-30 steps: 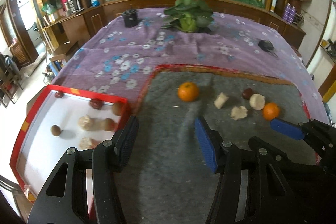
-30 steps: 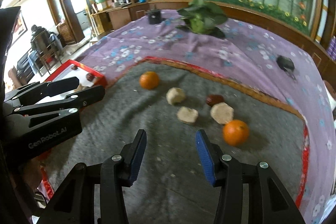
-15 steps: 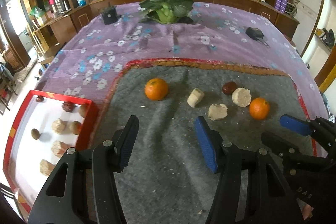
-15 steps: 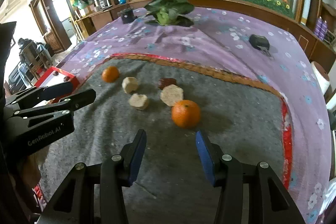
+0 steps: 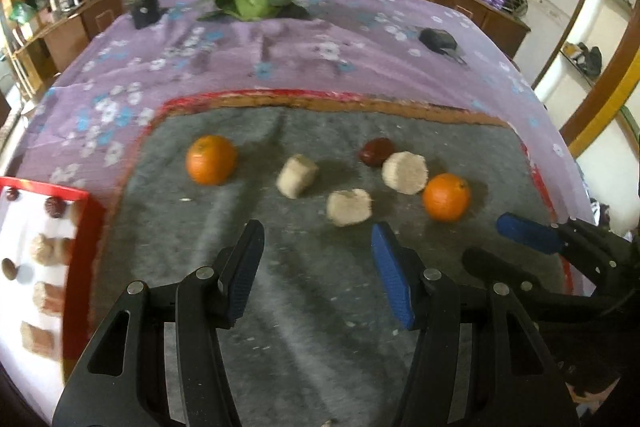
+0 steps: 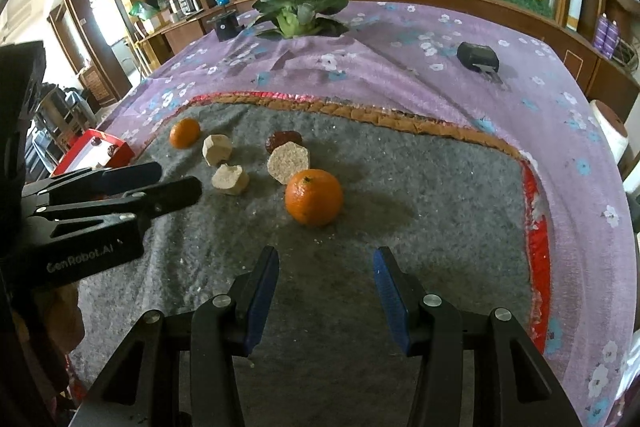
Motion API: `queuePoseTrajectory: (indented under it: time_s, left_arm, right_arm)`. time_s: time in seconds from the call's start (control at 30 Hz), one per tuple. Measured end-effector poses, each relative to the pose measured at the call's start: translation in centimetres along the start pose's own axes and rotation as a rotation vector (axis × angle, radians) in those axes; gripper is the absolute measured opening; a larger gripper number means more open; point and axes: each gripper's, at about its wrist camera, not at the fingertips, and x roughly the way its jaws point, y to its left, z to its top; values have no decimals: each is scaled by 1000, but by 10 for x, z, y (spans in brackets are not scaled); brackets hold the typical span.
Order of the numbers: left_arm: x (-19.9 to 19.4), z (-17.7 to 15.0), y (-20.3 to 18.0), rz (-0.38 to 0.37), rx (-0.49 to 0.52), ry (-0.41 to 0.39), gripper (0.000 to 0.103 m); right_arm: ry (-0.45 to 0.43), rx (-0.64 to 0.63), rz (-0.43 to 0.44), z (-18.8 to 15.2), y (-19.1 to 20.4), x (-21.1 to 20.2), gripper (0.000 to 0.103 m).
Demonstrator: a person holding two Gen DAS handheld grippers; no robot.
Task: Organize fruits
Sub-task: 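Move both open grippers back over the gray mat, then grasp a white cube with the left gripper while the right grasps an orange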
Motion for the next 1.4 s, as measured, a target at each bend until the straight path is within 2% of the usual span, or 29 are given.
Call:
queuePoseTrajectory:
  time_s: [0.3, 0.57, 0.63, 0.87, 0.97, 1.1, 1.4]
  left_arm:
    - [26, 7, -13, -6, 15, 35, 56]
    - [28, 10, -13, 2, 20, 33, 56]
    - [29, 10, -14, 16, 33, 33, 56]
    - [33, 10, -15, 17, 54, 30, 55]
    - [33, 9, -14, 44, 72, 14, 44]
    - [30, 9, -7, 12, 66, 12, 24]
    - [9, -1, -3, 48, 78, -12, 24]
  right_arm:
    - [-1, 10, -9, 3, -12, 2, 48]
    - [8, -72, -32, 17, -2, 15, 49]
    - [12, -83, -26, 21, -3, 19, 53]
    - [19, -101, -16, 27, -4, 23, 56]
    - [23, -96, -10, 26, -5, 22, 56]
    - [14, -70, 27, 26, -7, 18, 56]
    - [15, -99, 14, 29, 4, 34, 55]
